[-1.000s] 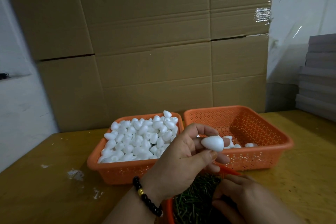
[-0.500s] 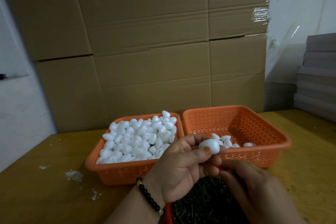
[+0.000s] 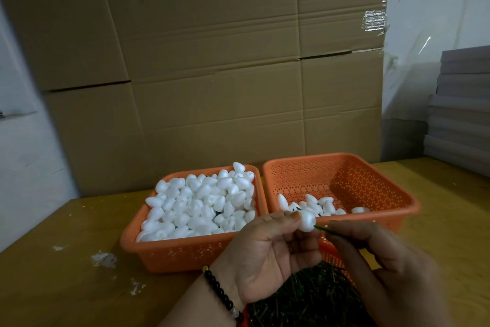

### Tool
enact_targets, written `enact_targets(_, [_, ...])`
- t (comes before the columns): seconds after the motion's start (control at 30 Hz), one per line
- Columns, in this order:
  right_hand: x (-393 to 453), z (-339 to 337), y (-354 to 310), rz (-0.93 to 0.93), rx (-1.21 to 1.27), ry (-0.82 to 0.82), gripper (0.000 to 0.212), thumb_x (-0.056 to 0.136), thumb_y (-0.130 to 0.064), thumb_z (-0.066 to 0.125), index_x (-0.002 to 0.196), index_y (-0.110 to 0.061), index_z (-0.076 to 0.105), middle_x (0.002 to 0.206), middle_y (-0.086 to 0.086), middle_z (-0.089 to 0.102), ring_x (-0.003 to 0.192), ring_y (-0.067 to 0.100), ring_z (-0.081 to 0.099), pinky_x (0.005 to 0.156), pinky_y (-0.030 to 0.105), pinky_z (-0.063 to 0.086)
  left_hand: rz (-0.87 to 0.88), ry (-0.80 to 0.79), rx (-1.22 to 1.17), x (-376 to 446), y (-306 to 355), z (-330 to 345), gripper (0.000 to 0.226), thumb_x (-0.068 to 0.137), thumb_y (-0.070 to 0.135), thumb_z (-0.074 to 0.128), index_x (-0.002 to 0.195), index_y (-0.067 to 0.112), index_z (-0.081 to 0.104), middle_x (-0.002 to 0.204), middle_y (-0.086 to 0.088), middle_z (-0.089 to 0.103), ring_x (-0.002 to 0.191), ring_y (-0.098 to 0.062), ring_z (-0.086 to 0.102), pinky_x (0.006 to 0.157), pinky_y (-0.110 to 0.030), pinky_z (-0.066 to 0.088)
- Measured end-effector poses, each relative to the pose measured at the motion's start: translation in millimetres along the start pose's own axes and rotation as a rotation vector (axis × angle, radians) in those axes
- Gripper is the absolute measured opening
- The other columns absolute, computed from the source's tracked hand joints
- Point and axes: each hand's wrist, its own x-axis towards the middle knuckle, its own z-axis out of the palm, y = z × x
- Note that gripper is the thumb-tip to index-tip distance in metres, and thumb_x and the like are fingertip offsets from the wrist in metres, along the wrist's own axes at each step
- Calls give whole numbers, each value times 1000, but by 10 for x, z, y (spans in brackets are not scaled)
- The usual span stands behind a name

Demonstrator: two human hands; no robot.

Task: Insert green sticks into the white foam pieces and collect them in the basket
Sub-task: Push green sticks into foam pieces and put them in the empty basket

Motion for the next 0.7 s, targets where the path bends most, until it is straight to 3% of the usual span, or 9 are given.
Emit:
enact_targets(0.23, [23, -21, 14, 12, -33, -16, 17, 78, -30, 64, 95, -32, 67, 95, -27, 64, 87, -18, 60, 74, -2, 41, 12, -2, 28, -15, 16, -2, 18, 75, 12, 69, 85, -2, 72, 82, -18, 67, 73, -23, 68, 61, -31, 58])
enact_targets(0.47, [21, 13, 48, -37, -148, -7, 23, 82, -28, 56, 80, -13, 74, 83, -10, 68, 82, -3, 61, 74, 5, 46, 14, -16, 98, -17, -19, 33, 16, 77, 12, 68, 87, 0, 72, 84, -16, 68, 75, -22, 69, 62, -30, 58])
enact_targets(0.7, [16, 26, 44, -61, -167, 22, 25, 82, -27, 56, 75, -10, 73, 78, -5, 68, 78, 1, 59, 71, 8, 46, 11, -28, 131, -18, -41, 60, 12, 77, 12, 67, 83, 3, 72, 82, -16, 68, 74, -20, 69, 63, -29, 58])
